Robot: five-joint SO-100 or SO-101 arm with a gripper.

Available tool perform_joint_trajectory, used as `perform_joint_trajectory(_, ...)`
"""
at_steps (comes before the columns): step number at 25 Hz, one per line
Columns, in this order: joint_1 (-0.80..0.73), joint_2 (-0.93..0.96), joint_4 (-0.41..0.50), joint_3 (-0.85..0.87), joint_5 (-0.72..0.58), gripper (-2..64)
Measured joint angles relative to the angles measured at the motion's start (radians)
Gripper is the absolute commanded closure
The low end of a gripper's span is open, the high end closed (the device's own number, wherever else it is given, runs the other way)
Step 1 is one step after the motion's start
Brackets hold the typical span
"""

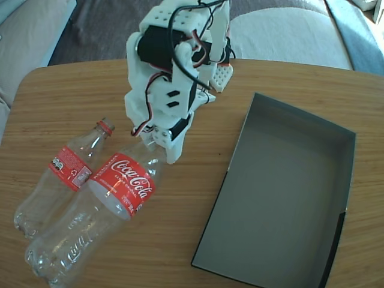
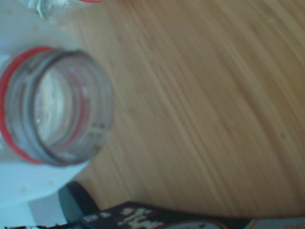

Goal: Grasp the bottles and put them in the box.

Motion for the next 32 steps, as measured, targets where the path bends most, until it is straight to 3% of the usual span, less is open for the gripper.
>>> perform_joint_trajectory(8,-0.255,0.216,0.173,-0.020,0.192,61.3)
perform_joint_trajectory(16,-0.454,0.238,0.356,-0.179,0.365,61.4)
perform_joint_trajectory(25,-0.672,0.256,0.360,-0.207,0.574,61.6)
perform_joint_trajectory(32,-0.838,0.256,0.360,-0.207,0.647,61.5)
